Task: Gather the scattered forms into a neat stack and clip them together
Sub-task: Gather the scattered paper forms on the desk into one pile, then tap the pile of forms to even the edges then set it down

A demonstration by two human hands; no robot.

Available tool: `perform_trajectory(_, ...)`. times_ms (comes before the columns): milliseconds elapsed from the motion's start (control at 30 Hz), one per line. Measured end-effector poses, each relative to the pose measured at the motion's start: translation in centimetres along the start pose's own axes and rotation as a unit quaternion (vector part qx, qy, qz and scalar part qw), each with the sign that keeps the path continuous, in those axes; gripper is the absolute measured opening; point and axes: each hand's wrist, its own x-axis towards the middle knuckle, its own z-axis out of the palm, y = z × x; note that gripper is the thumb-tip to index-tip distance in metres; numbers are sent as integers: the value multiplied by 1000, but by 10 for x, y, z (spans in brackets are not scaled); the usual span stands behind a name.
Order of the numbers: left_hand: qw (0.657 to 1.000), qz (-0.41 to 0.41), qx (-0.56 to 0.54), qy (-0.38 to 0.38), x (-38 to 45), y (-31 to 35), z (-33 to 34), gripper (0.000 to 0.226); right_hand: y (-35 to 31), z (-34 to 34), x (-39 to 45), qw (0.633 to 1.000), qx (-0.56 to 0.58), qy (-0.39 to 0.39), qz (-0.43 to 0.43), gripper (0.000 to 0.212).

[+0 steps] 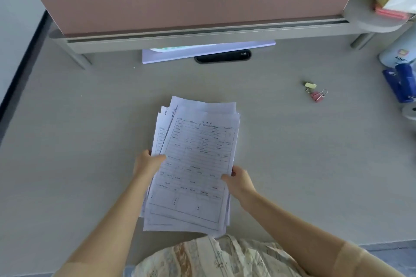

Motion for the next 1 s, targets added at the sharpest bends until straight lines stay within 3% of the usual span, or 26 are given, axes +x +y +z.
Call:
perform_trajectory(100, 998, 16, 51, -37, 8, -8, -3, 26, -3, 1, -1, 1000, 19, -2, -20, 27)
perform_trajectory(233, 993, 101, -8, -63, -8, 2, 1, 9, -13, -7, -2, 993, 106, -39, -38, 31)
perform_trajectory(400, 956, 202, -199, -76, -31, 28, -18, 23, -46, -37, -17, 968, 173, -12, -183, 30)
perform_trajectory(533, 920, 300, -220, -119, -53, 57, -42, 26, -77, -60, -30, 946, 163, -44, -277, 24)
perform_trajectory(767, 907, 351, -222, -70, -71, 80, -55, 18, -102, -77, -50, 924, 139, -82, -347, 23)
perform_trajectory(833, 892, 369, -250, -73, -76, 81, -61, 14, -103, -81, -57, 912, 142, -94, -372, 31)
perform_trajectory(933, 879, 389, -265, -78, -82, 84, -66, 38, -105, -80, -68, 901, 135, -108, -399, 32)
perform_trajectory(1000, 878, 392, -264, -79, -86, 86, -62, 31, -108, -78, -76, 894, 147, -99, -413, 26)
